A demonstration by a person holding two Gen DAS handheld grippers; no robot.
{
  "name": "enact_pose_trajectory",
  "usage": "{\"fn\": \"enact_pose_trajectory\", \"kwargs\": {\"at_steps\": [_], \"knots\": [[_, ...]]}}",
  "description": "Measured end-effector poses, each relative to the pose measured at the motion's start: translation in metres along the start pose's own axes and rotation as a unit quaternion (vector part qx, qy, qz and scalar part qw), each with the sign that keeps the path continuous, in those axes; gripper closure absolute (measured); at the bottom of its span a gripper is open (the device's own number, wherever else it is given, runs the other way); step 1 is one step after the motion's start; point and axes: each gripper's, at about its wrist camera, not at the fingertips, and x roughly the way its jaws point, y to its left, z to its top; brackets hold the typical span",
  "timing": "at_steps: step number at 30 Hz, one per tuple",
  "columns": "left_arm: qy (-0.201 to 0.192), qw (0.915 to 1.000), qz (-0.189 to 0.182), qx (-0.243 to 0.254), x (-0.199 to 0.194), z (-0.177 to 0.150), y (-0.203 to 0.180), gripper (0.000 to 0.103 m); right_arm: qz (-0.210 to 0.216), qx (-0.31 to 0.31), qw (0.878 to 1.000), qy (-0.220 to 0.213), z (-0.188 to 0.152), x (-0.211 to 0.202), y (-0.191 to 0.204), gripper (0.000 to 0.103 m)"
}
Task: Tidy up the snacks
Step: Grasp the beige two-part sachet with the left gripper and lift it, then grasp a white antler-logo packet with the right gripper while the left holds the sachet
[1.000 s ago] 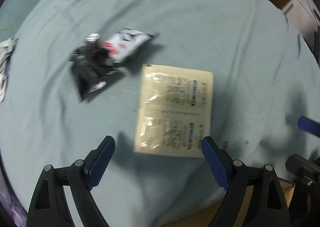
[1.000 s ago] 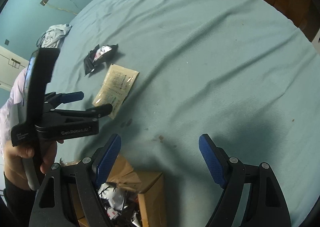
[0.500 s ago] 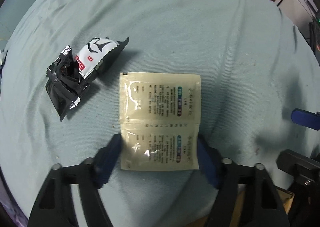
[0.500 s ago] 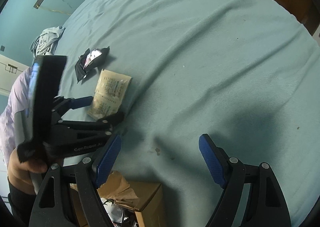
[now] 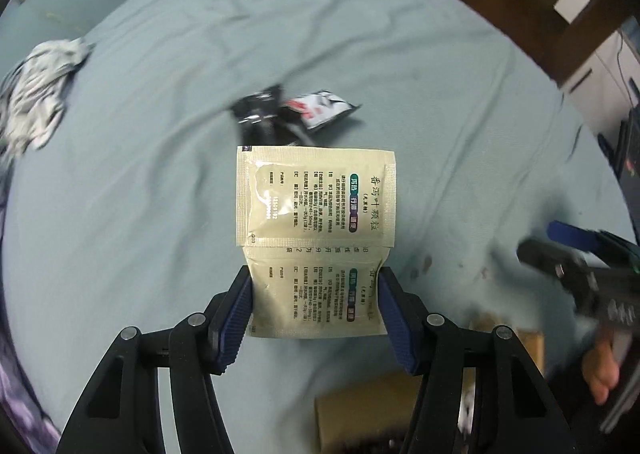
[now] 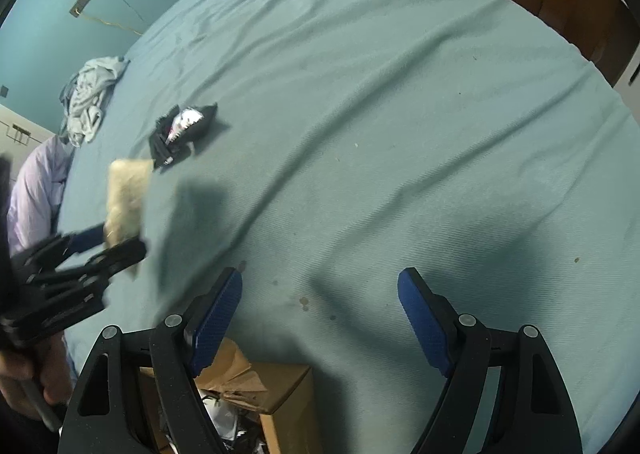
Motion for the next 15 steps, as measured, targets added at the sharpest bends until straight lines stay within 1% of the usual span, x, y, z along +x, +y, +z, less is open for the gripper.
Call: {"fn": "enact_pose_trajectory", "kwargs": {"at_steps": [2,4,5,6,7,9,10,11,12,15], "knots": [[-0.013,0.9998,0.009,-0.012,-0.017,-0.020,0.010,0.043,0.023,0.004,1.000,0.002,0.002,-0.003,0.001,0.023],[-0.015,0.9994,0.014,-0.028,-0.027,-0.034,0.017,0.043,0.059,0.014,0.998,0.007,0.010,-0.003,0.006,0.023],[-0.018,0.9992,0.012,-0.033,-0.029,-0.035,0.018,0.043,0.074,0.015,0.997,0.011,0.016,-0.002,0.011,0.023],[-0.023,0.9990,0.007,-0.037,-0.035,-0.044,0.019,0.043,0.085,0.011,0.996,0.014,0.023,-0.001,0.018,0.023],[-0.028,0.9988,0.000,-0.039,-0.040,-0.049,0.021,0.043,0.089,0.004,0.996,0.017,0.030,0.000,0.025,0.023],[-0.038,0.9981,-0.021,-0.044,-0.053,-0.062,0.023,0.042,0.093,-0.015,0.995,0.021,0.047,0.007,0.041,0.023],[-0.045,0.9974,-0.037,-0.042,-0.058,-0.067,0.018,0.042,0.088,-0.026,0.996,0.024,0.054,0.012,0.048,0.023],[-0.052,0.9968,-0.047,-0.039,-0.060,-0.068,0.013,0.042,0.077,-0.038,0.996,0.027,0.063,0.019,0.054,0.023],[-0.057,0.9963,-0.055,-0.034,-0.065,-0.075,0.007,0.042,0.064,-0.045,0.996,0.030,0.073,0.028,0.060,0.023],[-0.062,0.9959,-0.065,-0.014,-0.070,-0.091,-0.004,0.042,0.049,-0.051,0.997,0.040,0.094,0.051,0.077,0.023]]}}
